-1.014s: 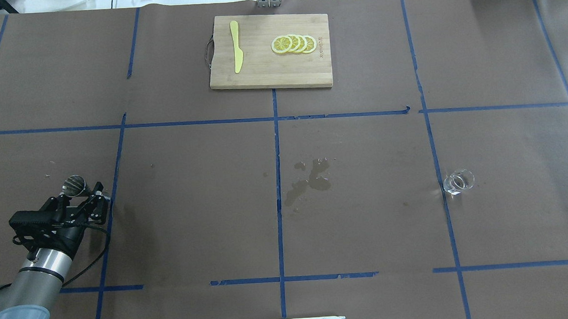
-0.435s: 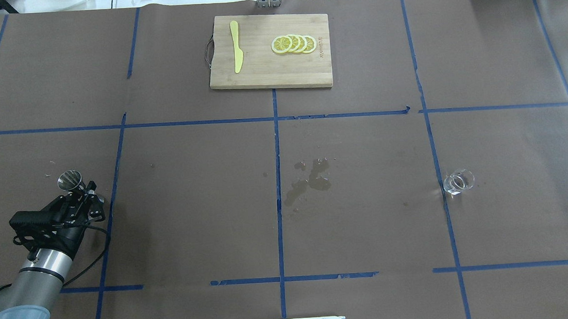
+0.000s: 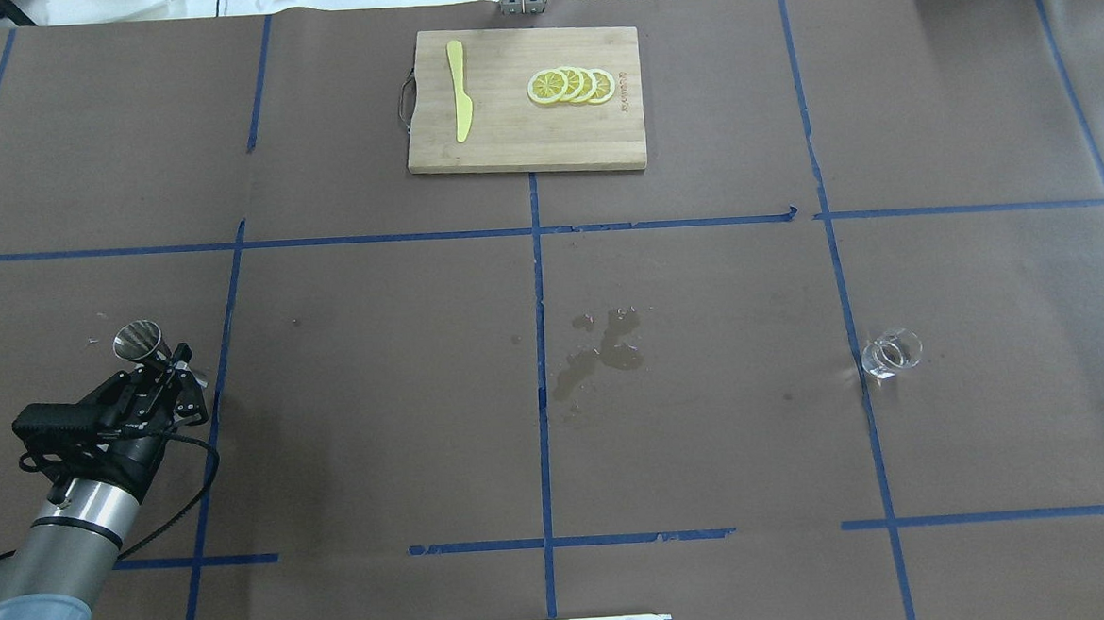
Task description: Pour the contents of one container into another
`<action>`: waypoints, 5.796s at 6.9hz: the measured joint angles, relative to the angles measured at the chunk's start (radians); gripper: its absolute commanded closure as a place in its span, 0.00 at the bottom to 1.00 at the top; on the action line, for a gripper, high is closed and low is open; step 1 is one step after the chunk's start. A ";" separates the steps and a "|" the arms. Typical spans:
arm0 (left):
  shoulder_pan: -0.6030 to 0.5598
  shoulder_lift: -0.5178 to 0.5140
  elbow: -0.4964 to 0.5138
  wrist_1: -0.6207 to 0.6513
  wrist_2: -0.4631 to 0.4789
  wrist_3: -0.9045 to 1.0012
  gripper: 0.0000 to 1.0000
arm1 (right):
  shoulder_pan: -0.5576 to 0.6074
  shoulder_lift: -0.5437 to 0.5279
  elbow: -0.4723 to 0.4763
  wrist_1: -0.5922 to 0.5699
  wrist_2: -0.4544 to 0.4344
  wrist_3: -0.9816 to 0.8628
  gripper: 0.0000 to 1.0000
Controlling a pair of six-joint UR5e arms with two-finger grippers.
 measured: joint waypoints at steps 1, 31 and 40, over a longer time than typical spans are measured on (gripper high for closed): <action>-0.015 0.007 -0.030 -0.054 -0.016 0.091 1.00 | 0.000 0.002 0.003 0.001 0.000 0.000 0.00; -0.190 -0.224 -0.007 -0.212 -0.180 0.427 1.00 | -1.519 0.007 0.370 -0.408 -1.781 2.298 0.01; -0.192 -0.224 -0.022 -0.215 -0.177 0.427 1.00 | -1.502 0.036 0.285 -0.408 -1.827 2.351 0.02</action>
